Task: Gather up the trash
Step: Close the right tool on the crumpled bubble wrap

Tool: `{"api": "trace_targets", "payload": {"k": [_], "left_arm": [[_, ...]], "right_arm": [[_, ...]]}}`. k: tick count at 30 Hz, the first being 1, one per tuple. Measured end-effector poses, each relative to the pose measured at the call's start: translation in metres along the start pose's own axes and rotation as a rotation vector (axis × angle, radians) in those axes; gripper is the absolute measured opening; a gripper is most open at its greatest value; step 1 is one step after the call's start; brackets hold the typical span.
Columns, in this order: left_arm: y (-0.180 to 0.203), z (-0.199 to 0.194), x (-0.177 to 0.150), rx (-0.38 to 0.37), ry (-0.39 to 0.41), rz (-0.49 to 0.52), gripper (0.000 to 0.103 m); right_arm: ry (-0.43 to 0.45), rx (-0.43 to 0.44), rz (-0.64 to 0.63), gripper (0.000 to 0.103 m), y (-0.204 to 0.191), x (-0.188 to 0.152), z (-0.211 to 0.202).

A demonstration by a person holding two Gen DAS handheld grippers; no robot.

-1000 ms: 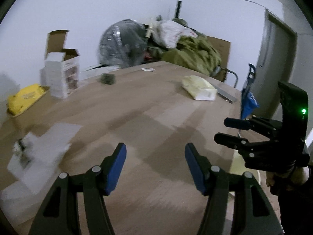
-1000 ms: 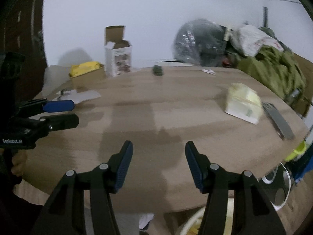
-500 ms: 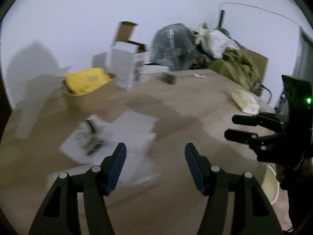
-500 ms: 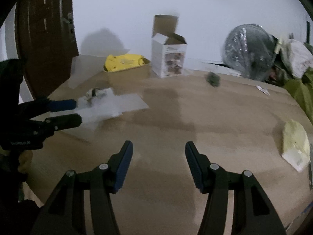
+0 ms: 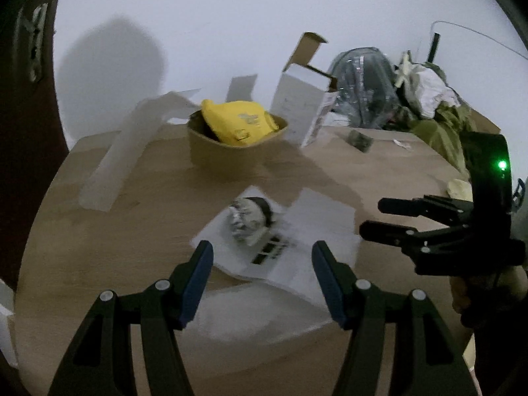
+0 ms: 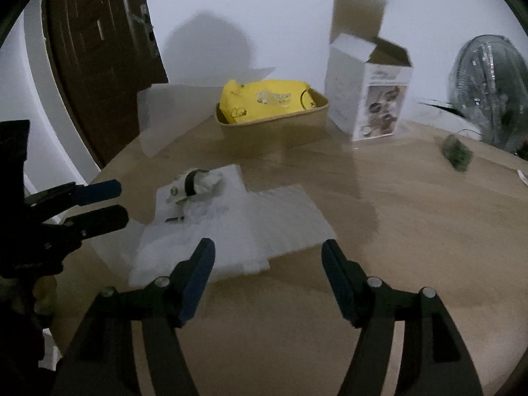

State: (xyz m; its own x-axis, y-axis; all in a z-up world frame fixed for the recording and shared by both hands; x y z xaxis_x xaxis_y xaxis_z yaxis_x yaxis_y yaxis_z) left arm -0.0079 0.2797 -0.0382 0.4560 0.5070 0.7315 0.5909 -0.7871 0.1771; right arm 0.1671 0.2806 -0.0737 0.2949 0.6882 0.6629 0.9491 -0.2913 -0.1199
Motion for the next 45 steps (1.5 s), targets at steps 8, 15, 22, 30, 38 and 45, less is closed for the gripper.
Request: {"api": "trace_targets", "payload": {"k": [8,15,22,30,38,45], "left_arm": [[-0.019,0.011,0.005,0.041,-0.028,-0.052,0.062],[-0.022,0.021,0.012,0.045,-0.038,-0.066,0.062],[-0.019,0.032,0.017,0.041,-0.065,-0.052,0.062],[-0.010,0.056,0.027,0.006,-0.109,-0.036,0.062],[0.003,0.069,0.035,-0.037,-0.120,-0.025,0.062],[0.014,0.093,0.043,-0.040,-0.152,0.015,0.062]], "right_arm": [[-0.069,-0.001,-0.010,0.065,-0.003,0.024,0.039],[-0.165,-0.023,-0.063,0.065,-0.005,0.024,0.065],[-0.158,-0.024,-0.095,0.063,-0.006,0.021,0.064],[-0.153,-0.030,-0.113,0.042,-0.008,0.015,0.061],[-0.098,0.016,-0.008,0.019,0.017,0.014,0.043],[-0.007,-0.012,0.047,0.015,0.038,0.012,0.011]]}}
Point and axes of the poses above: each gripper's, at about its wrist camera, not at the fingertips, and z roughly the way its jaws point, y to its right, x to its top, the point moved 1 cm from there along z, roughly the way its jaws point, and after that the axes turned 2 degrees about -x, right-handed, at the moved point
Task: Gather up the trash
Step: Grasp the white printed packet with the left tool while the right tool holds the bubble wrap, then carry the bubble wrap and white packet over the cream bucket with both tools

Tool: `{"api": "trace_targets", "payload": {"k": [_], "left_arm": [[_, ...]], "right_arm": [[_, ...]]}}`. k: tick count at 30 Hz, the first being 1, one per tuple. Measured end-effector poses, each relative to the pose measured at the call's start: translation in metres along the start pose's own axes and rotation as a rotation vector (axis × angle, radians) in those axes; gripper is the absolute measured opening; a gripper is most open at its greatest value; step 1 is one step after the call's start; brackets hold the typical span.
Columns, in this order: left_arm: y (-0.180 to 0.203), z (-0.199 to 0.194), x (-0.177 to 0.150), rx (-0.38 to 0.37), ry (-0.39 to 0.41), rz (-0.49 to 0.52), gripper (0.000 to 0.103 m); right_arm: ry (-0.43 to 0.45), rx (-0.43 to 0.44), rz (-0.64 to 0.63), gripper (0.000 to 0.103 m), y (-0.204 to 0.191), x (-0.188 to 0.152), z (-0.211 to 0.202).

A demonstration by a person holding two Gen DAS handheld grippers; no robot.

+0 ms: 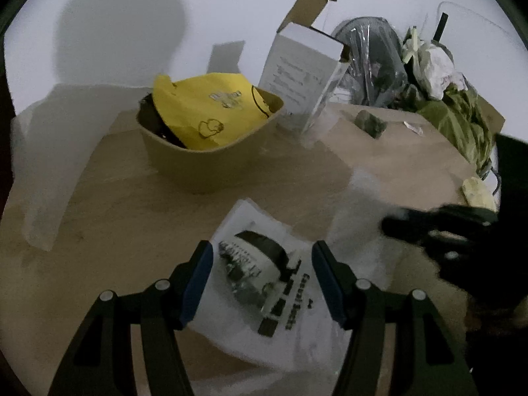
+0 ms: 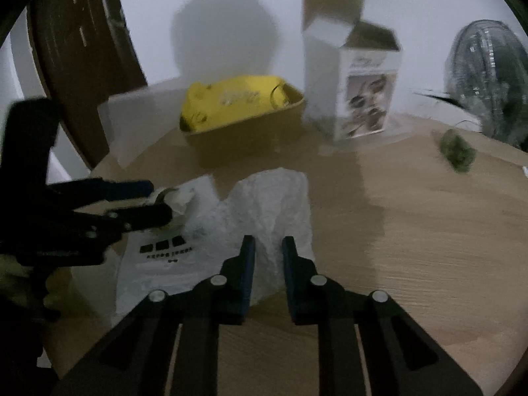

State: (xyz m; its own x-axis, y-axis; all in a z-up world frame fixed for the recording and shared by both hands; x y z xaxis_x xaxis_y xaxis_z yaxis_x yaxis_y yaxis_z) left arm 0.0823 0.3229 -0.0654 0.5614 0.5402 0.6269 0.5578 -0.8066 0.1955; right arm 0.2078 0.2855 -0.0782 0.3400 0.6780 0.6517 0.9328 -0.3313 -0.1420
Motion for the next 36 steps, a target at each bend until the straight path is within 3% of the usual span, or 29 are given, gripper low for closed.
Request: {"api": "trace_targets", "payload": {"k": [6,10,18,26,36], "left_arm": [[-0.001,0.012,0.000,0.047,-0.027,0.018,0.062],[0.004,0.013,-0.002,0.052,-0.038,0.046,0.034],[0.016,0.000,-0.008,0.056,-0.004,0.081,0.019],[0.035,-0.030,-0.014,0.033,0.054,0.116,0.017],[0.090,-0.067,-0.036,-0.028,0.108,0.190,0.017]], "right_arm": [[0.063,-0.038,0.028,0.013,0.017,-0.004,-0.029],[0.088,-0.049,0.053,0.012,0.030,-0.009,-0.042],[0.112,-0.058,0.078,0.012,0.037,-0.023,-0.064],[0.139,-0.072,0.099,0.012,0.037,-0.042,-0.089],[0.166,-0.095,0.109,0.012,0.036,-0.076,-0.123]]}}
Point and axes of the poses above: each gripper's, at about its wrist camera, not at the fingertips, and z roughly the way its jaws point, y to its right, x to its top, the point moved 1 cm from there along z, roughly the way its jaws point, and after that the axes turned 2 degrees about -x, right-handed, at the moved point
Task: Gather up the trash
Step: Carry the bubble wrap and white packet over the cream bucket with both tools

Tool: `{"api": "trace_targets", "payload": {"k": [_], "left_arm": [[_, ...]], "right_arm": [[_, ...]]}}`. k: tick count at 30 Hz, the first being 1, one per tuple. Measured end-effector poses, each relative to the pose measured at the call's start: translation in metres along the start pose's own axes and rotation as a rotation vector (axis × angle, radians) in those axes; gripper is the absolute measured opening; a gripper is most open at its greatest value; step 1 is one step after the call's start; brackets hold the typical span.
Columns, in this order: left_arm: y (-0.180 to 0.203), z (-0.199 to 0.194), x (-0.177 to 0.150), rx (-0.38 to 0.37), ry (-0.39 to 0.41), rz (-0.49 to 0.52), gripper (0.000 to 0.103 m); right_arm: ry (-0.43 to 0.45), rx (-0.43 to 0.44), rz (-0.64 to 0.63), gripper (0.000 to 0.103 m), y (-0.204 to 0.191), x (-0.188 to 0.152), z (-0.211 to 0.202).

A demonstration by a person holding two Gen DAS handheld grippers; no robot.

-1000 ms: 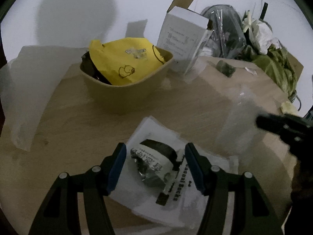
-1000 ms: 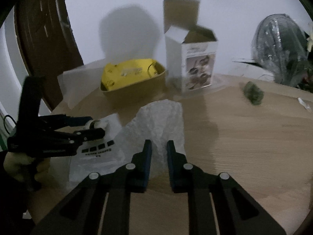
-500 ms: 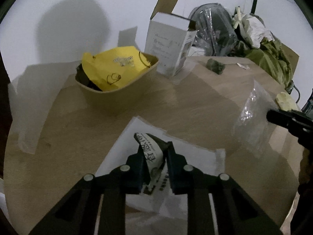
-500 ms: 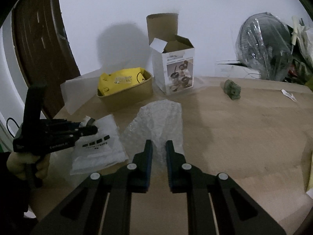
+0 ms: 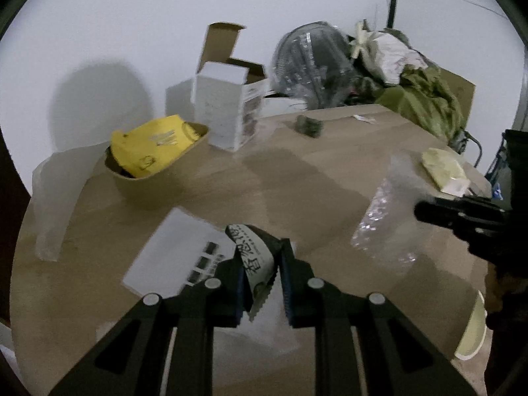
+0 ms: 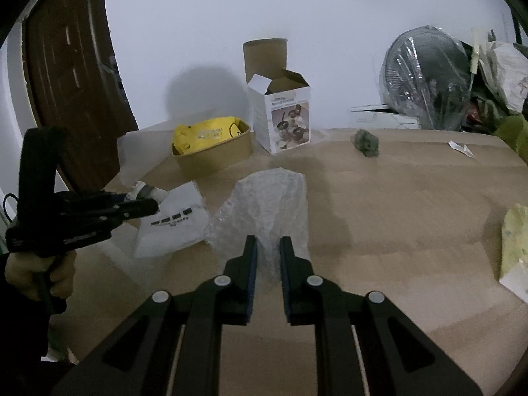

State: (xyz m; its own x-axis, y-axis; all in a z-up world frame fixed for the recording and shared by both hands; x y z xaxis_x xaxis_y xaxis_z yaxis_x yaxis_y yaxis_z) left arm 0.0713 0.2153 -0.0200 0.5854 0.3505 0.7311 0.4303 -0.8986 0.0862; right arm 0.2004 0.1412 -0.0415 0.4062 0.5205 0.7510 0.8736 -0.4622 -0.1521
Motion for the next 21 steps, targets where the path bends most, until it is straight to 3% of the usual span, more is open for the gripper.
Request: {"api": "trace_targets", "payload": {"k": [21], "left_arm": [[0.117,-0.007,-0.026,-0.186,0.014,0.190,0.017]], "right_arm": [[0.056,-0.164,0.112,0.012,0.040,-0.082,-0.096]]}}
Point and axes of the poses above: each gripper's, at about its wrist camera, not at the fingertips, and z roughly the way its jaws point, y to its right, x to its top, the point moved 1 cm from there along z, roughly the way its jaws point, and after that the axes turned 2 degrees about -x, right-handed, at the moved point
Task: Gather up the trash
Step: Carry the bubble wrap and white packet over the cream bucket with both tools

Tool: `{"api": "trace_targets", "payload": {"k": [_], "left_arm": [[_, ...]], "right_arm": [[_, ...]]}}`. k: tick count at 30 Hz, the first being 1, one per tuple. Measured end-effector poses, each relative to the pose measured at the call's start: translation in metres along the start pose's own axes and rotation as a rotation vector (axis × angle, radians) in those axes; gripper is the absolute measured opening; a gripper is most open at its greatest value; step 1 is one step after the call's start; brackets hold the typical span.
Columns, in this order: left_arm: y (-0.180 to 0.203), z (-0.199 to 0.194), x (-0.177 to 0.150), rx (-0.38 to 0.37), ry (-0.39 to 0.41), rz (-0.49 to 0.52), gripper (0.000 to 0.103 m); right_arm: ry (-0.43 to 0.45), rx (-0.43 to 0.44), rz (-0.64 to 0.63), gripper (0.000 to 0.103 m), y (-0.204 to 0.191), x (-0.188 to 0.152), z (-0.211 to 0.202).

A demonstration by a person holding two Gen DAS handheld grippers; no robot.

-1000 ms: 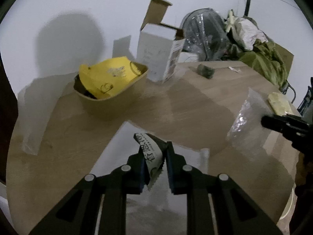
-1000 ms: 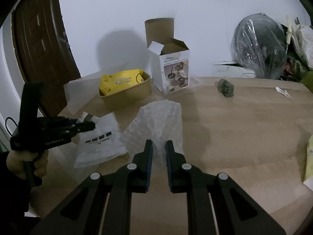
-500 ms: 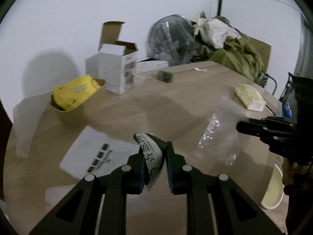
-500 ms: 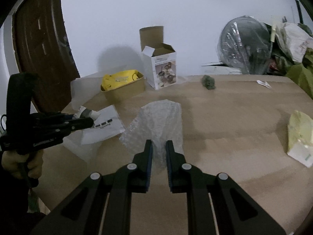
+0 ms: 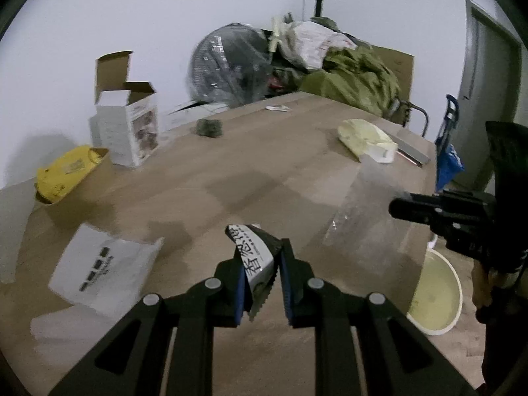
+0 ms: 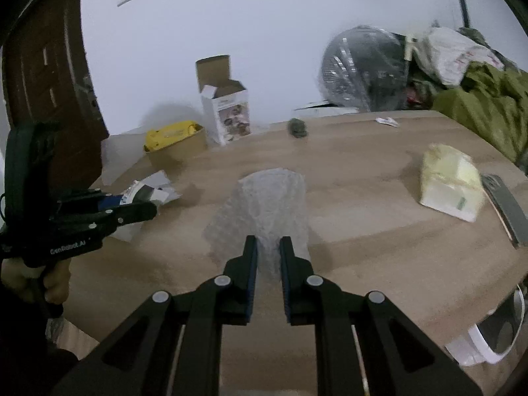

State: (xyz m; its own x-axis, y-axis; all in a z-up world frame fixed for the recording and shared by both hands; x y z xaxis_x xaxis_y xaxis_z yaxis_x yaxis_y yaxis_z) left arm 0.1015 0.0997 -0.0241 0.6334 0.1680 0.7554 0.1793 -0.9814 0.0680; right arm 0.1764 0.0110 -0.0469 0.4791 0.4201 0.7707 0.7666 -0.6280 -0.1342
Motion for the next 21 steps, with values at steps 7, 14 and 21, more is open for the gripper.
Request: {"api": "trace_targets", "payload": {"k": [7,14,21], "left_arm": [[0.034,0.007,-0.002,-0.071,0.001,0.065,0.017],[0.066,0.018,-0.001,-0.137,-0.009,0.122,0.017],[0.094,0.027,-0.006,-0.192,-0.023,0.178,0.017]], "right_arm": [[0.012,-0.067,0.046,0.012,0.021,-0.022,-0.026],[0.018,-0.126,0.089,0.012,0.039,-0.043,-0.048],[0.026,-0.195,0.129,0.012,0.057,-0.068,-0.073]]}}
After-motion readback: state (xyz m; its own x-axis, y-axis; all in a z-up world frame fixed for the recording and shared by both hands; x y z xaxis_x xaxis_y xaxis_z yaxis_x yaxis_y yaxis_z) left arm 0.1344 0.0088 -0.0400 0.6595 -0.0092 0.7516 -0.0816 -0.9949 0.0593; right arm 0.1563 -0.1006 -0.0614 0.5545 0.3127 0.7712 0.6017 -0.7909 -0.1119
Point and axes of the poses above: each gripper's, at about its wrist camera, not at the fingertips, and z roughly the way its jaws point, y to its right, x to its top, the point moved 1 cm from there along z, roughly the way its jaws point, and after that the axes turned 2 degrees about -x, right-handed, at the moved point
